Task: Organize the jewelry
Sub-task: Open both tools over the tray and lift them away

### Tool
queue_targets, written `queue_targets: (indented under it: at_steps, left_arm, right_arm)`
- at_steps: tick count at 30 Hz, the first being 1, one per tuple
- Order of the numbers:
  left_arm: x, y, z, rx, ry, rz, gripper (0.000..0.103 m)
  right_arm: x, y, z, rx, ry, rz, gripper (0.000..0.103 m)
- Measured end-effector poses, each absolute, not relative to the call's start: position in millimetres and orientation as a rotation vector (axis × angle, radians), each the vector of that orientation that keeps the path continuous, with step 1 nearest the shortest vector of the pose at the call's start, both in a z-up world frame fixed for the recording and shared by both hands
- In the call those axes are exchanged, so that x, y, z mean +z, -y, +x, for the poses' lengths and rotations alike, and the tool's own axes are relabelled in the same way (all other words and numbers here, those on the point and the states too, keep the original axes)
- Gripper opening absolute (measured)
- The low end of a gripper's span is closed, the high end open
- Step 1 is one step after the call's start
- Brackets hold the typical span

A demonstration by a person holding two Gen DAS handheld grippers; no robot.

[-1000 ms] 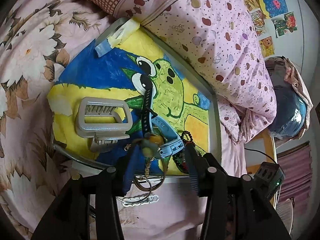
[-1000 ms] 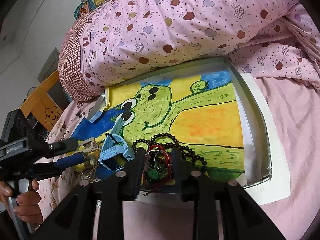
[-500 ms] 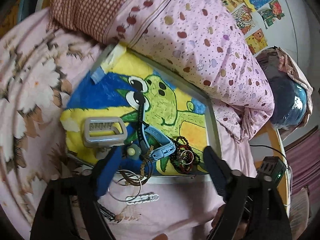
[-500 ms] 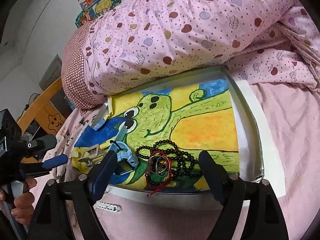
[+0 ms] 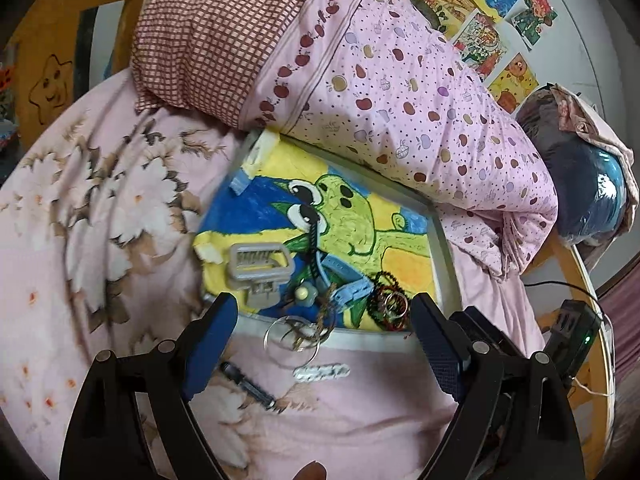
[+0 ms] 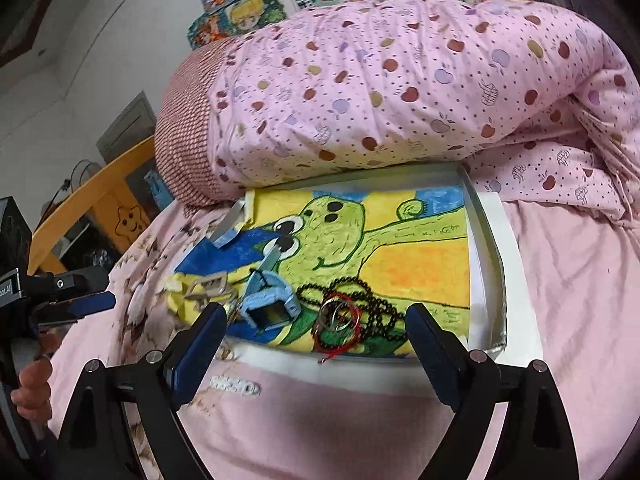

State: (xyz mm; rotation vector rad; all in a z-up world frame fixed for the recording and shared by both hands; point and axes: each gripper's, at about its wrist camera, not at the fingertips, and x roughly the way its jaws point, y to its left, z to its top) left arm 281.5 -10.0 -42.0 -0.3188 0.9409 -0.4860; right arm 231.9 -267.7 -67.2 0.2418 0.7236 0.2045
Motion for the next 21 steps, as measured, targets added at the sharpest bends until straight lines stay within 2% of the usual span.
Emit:
queue_targets:
  at_steps: [9, 21]
  left_arm:
    - [-45.3, -12.3, 249.4, -0.439, -1.014, -0.288, 0.084]
    - [-52.1, -49.2, 218.7, -0.335, -1.096, -0.326, 0.084]
  right_arm:
    - [-69.4, 256.4, 198.5, 0.219, -0.831, 0.112, 0.091]
    - [-83.7, 252.4, 189.6, 0.242, -0.935, 0.103, 0.091]
